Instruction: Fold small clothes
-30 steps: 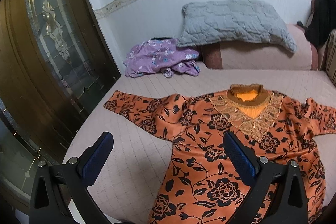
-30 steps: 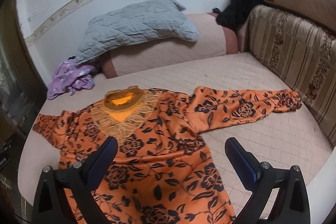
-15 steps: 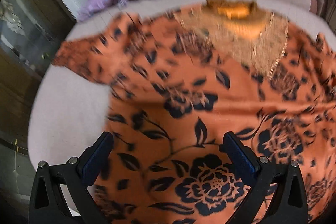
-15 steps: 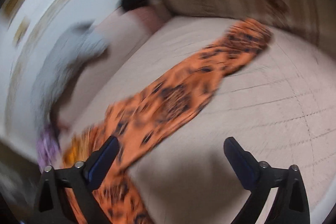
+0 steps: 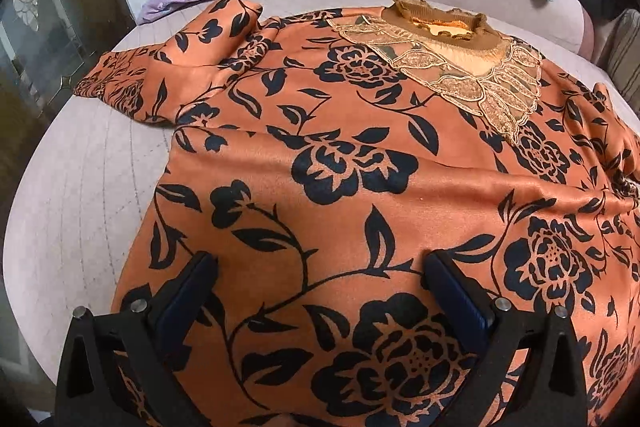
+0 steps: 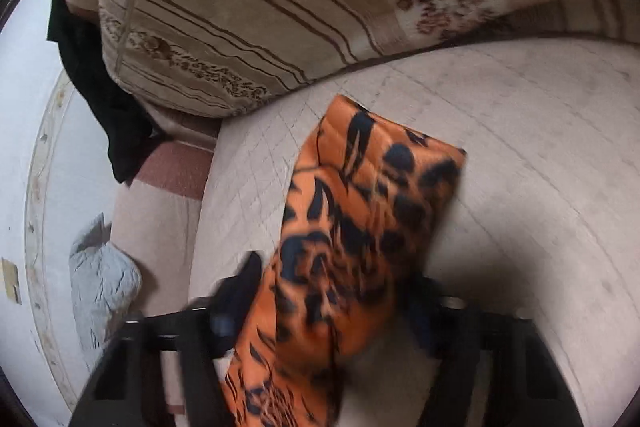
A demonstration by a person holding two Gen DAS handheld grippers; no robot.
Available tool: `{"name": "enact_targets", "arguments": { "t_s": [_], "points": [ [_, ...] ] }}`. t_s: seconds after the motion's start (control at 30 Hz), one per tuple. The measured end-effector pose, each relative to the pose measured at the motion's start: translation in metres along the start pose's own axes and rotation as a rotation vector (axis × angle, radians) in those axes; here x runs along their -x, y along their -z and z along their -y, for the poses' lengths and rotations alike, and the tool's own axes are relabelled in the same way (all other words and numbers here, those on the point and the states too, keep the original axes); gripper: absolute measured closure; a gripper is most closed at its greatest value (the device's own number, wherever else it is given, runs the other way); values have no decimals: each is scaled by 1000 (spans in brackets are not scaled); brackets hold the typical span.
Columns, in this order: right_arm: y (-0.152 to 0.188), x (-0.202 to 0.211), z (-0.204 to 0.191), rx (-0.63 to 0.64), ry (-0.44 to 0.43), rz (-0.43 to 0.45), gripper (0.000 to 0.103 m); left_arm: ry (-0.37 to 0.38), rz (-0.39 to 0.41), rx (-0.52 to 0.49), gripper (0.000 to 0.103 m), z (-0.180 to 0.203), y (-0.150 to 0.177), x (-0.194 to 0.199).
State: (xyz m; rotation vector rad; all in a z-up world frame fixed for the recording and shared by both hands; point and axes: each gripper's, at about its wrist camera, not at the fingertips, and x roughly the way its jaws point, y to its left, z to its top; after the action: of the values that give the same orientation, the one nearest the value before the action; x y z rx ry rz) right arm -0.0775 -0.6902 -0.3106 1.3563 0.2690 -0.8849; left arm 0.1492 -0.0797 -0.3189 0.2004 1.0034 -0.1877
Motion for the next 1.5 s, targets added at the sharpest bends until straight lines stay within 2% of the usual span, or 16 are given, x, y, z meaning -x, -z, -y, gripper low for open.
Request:
{"name": "enact_targets", "arguments": {
  "t_s": [0.03, 0.13, 0.23, 0.4, 0.67, 0.77, 0.9, 1.0, 1.03, 1.07, 1.13, 1.27, 1.33, 1.4, 1.47, 1.5],
  "points": [
    [-3, -9, -1, 9, 12, -29, 81, 2, -3, -3, 0, -1, -1, -1],
    [-4, -11, -10, 55, 15, -45, 93, 14, -18, -29, 0, -1, -6, 0],
    [4, 13, -46, 172, -53, -25, 94, 12, -11, -96, 0, -3, -17, 0],
    [60, 65, -133, 379, -218, -51, 94, -23, 221, -96, 0, -22, -26, 34],
    [244, 84, -255, 594, -468, -265, 94, 34, 201, 211, 0, -99, -34, 30],
    [325, 64, -278, 621, -505, -374, 94, -44, 286, 270, 0, -114, -40, 38],
    [424, 41, -284, 618, -507, -499, 93, -100, 322, 299, 0, -125, -45, 41],
    [485, 27, -281, 648, -488, -614, 82, -132, 336, 329, 0, -133, -47, 41],
    [502, 21, -281, 649, -493, -670, 60, -143, 341, 337, 0, -135, -48, 41],
    [513, 16, -280, 642, -503, -714, 19, -156, 350, 348, 0, -137, -48, 42],
    [519, 16, -278, 602, -549, -763, 4, -167, 367, 359, 0, -138, -47, 45],
    [506, 36, -275, 732, -609, -761, 4, -159, 386, 316, 0, -129, -49, 44],
    [479, 51, -259, 810, -593, -706, 5, -144, 397, 279, 0, -119, -50, 45],
    [453, 65, -238, 874, -528, -647, 11, -122, 408, 238, 0, -109, -51, 45],
    [423, 71, -219, 956, -440, -581, 37, -91, 430, 185, 0, -96, -51, 47],
    [412, 72, -212, 987, -393, -549, 41, -69, 442, 155, 0, -89, -50, 47]
  ]
}}
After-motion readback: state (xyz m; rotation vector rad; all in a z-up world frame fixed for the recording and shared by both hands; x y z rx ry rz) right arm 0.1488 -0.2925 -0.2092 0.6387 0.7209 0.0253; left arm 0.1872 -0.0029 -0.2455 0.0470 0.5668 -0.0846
